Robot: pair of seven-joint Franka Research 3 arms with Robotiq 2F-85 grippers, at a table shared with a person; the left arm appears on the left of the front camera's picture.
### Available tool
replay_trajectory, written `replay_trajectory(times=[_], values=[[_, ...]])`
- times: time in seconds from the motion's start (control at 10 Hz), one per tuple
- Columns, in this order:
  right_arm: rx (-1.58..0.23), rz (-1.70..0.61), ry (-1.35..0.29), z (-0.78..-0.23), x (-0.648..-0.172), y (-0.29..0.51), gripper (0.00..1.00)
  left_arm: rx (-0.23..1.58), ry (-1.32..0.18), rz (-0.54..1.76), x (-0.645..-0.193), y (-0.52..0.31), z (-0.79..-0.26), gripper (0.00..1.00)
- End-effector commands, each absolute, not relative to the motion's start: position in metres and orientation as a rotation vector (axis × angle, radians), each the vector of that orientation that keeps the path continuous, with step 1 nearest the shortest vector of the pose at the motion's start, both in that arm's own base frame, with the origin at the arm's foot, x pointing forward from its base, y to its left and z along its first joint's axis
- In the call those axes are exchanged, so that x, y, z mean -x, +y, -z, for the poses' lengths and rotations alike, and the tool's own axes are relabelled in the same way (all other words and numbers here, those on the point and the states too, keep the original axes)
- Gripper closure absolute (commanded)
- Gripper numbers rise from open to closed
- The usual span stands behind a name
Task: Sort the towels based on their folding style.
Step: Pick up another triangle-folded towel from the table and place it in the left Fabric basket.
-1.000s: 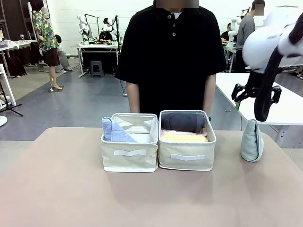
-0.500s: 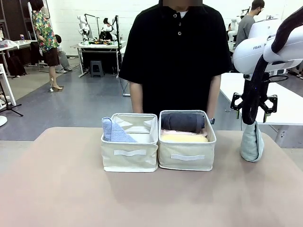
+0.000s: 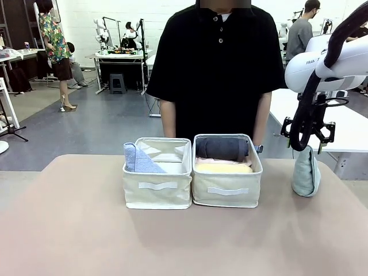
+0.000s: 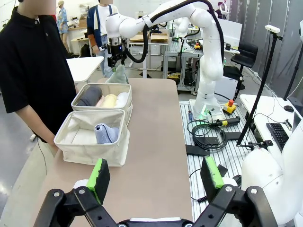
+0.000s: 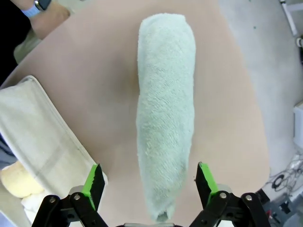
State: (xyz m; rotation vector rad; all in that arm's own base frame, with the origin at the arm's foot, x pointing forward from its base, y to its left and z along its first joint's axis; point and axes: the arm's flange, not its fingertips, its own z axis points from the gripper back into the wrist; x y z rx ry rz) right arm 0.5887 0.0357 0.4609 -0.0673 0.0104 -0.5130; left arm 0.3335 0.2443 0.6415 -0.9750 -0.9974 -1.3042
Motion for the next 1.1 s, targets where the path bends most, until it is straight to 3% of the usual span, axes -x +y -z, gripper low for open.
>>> replay_trajectory(times=[0.0, 0.7, 0.8, 0.9, 1.0], values=[[0.033, 0.505, 0.024, -0.452, -0.605, 0.027, 0.0, 0.976, -1.008, 1.304, -0.332, 0.248, -0.644, 0.0], [-0.048, 0.446, 0.097, -0.429, -0.615, 0.006, 0.0, 0.976, -1.008, 1.304, -0.332, 0.248, -0.644, 0.0], [-0.05, 0.437, 0.091, -0.428, -0.615, 0.005, 0.45, 0.976, -1.008, 1.304, -0.332, 0.248, -0.644, 0.0], [-0.045, 0.432, 0.086, -0.429, -0.614, 0.005, 0.56, 0.976, -1.008, 1.304, -0.332, 0.248, -0.644, 0.0], [-0.044, 0.43, 0.086, -0.428, -0.615, 0.005, 1.0, 0.976, -1.008, 1.304, -0.332, 0.248, -0.644, 0.0]])
